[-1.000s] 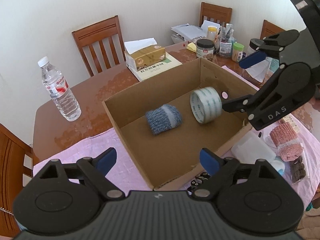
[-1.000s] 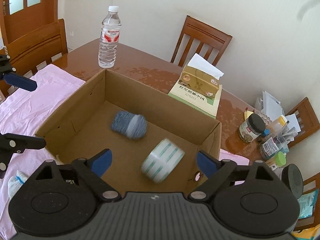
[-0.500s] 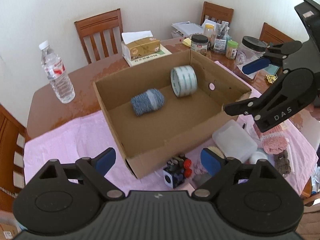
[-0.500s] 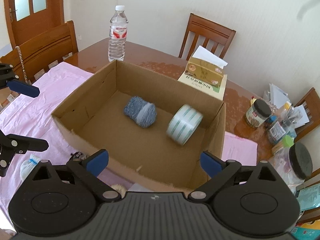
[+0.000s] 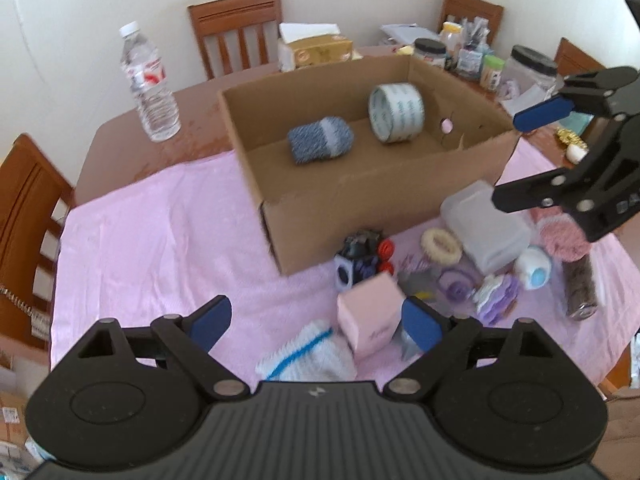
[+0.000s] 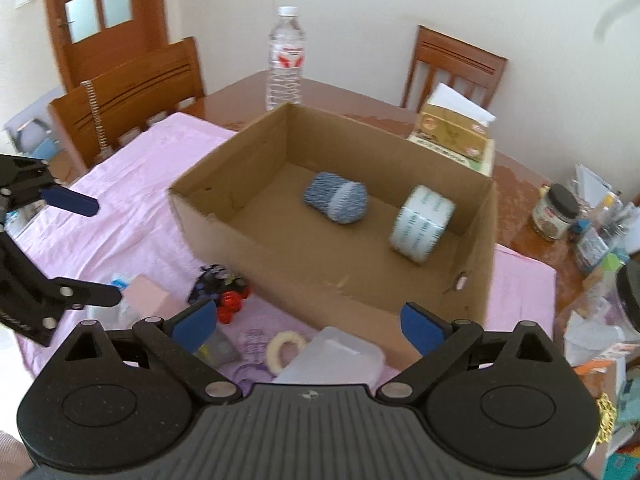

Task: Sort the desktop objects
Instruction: 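Move left tool toward white striped sock while right tool approaches pink box, then grasp white striped sock with left tool while right tool grasps pink box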

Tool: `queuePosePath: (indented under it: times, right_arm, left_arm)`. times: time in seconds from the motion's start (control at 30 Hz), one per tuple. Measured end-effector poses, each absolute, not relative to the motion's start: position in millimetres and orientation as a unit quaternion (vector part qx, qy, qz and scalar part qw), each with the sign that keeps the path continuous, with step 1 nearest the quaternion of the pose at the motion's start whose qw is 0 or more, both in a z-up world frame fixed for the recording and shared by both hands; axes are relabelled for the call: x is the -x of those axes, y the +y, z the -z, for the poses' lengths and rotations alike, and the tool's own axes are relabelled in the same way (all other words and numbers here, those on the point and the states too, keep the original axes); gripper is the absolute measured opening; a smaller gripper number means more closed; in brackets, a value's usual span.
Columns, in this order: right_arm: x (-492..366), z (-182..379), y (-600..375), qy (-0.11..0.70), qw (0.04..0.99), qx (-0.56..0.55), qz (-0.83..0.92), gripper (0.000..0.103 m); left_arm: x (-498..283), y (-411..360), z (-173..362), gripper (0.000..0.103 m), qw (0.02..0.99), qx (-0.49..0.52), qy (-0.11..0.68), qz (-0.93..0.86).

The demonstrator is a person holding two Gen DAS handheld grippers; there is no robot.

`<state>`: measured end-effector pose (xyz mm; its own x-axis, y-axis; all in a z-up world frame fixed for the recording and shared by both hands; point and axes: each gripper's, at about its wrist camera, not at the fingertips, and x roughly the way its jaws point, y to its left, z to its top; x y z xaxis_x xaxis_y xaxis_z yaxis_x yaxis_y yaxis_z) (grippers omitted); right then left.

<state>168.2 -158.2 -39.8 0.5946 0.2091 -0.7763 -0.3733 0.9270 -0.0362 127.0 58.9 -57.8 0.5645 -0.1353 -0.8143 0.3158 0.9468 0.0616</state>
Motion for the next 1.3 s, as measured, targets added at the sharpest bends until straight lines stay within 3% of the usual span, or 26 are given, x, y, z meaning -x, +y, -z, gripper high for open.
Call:
queuePosePath:
  times: [0.77, 1.07, 1.17, 1.3]
  right_arm:
    - [-170, 62, -94, 0.422, 0.849, 0.153, -0.280, 0.100]
    - [-178, 71, -80, 0.431, 0.833, 0.166, -0.305, 0.099]
    - [-181, 74, -74, 0.434, 0.826, 0.173, -0.314, 0.098]
    - [-185, 80, -66, 0.439, 0.820, 0.180, -0.322, 0.093]
  left_arm:
    - [-118, 84, 125, 0.091, 0.878, -0.023, 0.475, 0.061]
    - [-121, 89, 137, 0.084, 0.875, 0.010, 0.479, 0.066]
    - [-123, 91, 140, 0.075, 0.872, 0.028, 0.483, 0.079]
    - [-120, 91, 141, 0.070, 0.873, 0.030, 0.480, 0.084]
